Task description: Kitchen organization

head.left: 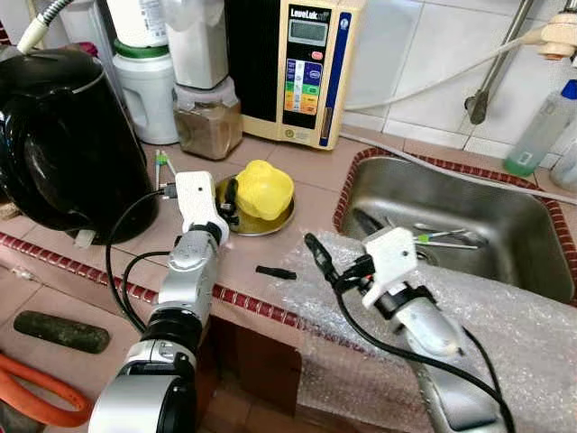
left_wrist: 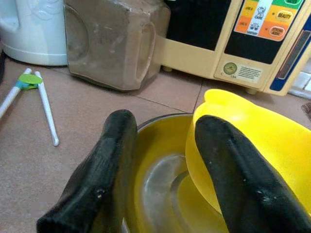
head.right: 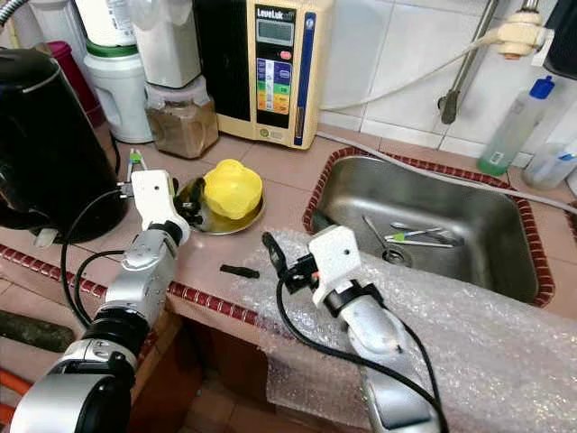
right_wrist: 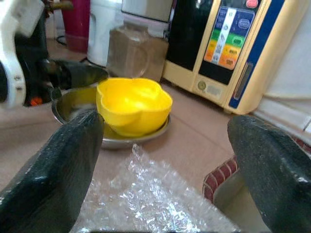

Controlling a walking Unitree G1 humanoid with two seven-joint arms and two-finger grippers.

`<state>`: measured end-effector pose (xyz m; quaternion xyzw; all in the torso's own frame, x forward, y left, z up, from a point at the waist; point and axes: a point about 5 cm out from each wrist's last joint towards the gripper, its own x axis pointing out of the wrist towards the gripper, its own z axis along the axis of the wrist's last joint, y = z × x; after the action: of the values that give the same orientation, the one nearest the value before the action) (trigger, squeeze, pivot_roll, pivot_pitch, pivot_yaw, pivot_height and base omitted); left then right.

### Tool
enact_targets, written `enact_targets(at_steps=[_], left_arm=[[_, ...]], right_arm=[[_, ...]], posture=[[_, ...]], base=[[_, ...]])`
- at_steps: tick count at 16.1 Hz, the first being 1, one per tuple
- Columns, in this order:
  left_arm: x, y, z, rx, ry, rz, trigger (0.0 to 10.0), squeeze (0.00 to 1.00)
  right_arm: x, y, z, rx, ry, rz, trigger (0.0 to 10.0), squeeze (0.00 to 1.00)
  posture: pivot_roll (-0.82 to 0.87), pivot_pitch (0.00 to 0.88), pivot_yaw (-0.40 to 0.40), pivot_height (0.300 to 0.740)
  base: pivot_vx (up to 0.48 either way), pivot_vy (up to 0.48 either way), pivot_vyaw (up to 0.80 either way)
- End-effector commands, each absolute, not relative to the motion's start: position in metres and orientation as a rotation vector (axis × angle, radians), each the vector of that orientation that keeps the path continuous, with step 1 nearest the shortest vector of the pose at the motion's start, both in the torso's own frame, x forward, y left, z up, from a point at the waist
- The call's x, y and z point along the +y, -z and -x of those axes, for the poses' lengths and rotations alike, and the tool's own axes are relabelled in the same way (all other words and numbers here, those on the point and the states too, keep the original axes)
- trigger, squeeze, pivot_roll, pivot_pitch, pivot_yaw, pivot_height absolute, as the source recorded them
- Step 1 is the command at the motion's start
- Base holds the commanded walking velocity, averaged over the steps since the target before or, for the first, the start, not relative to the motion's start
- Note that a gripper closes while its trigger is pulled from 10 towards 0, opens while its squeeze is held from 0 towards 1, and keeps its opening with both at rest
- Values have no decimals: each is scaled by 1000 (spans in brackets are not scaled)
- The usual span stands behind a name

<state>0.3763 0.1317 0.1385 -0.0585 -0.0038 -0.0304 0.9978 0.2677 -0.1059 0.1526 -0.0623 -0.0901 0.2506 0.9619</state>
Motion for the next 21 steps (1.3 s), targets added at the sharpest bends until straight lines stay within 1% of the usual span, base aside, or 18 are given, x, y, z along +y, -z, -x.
enact_targets(at_steps=[1,2,4,6,7,8,11,13,15,16,17,18,21], left_arm=[[125,-144,-379,-6,90,123,10000,1000],[124,-145,-380,-5,101,134,10000,1000],[125,-149,-381,-14,109,143,10000,1000],[124,-152,-381,-32,117,156,10000,1000],[123,-155,-381,-41,129,129,10000,1000],[121,-153,-380,-17,142,105,10000,1000],[120,-144,-379,47,141,92,10000,1000],[116,-143,-379,71,155,108,10000,1000],[110,-140,-379,108,175,87,10000,1000],[107,-138,-378,131,194,80,10000,714],[104,-136,-378,145,208,59,4039,0],[102,-134,-377,162,226,35,0,0],[101,-129,-376,210,242,2,0,0]], right_arm=[[-107,-155,-265,-166,-528,115,10000,0],[-105,-154,-260,-131,-593,128,10000,0],[-103,-156,-252,-122,-635,144,10000,0],[-103,-156,-251,-116,-636,151,10000,0],[-104,-152,-249,-90,-631,154,10000,0],[-104,-146,-246,-58,-627,158,10000,0],[-98,-146,-245,-54,-641,155,10000,0],[-97,-146,-246,-53,-646,161,10000,0],[-97,-145,-247,-51,-642,168,10000,0],[-96,-145,-248,-50,-641,169,10000,0],[-96,-145,-247,-49,-641,170,10000,0],[-94,-143,-246,-44,-646,175,10000,0],[-93,-139,-245,-30,-653,196,10000,0]], posture=[[100,0,-16,740],[100,0,-11,740],[99,0,-10,740],[99,0,-7,740],[102,0,-5,740],[102,0,-6,740],[109,0,-6,740],[113,0,-3,740],[111,0,0,740],[110,0,2,740],[109,0,3,740],[109,0,3,740],[109,0,4,740]], base=[[0,0,0],[0,0,0],[0,0,0],[0,0,0],[0,0,0],[0,0,0],[0,0,0],[0,0,0],[0,0,0],[0,0,0],[0,0,0],[0,0,0],[0,0,0]])
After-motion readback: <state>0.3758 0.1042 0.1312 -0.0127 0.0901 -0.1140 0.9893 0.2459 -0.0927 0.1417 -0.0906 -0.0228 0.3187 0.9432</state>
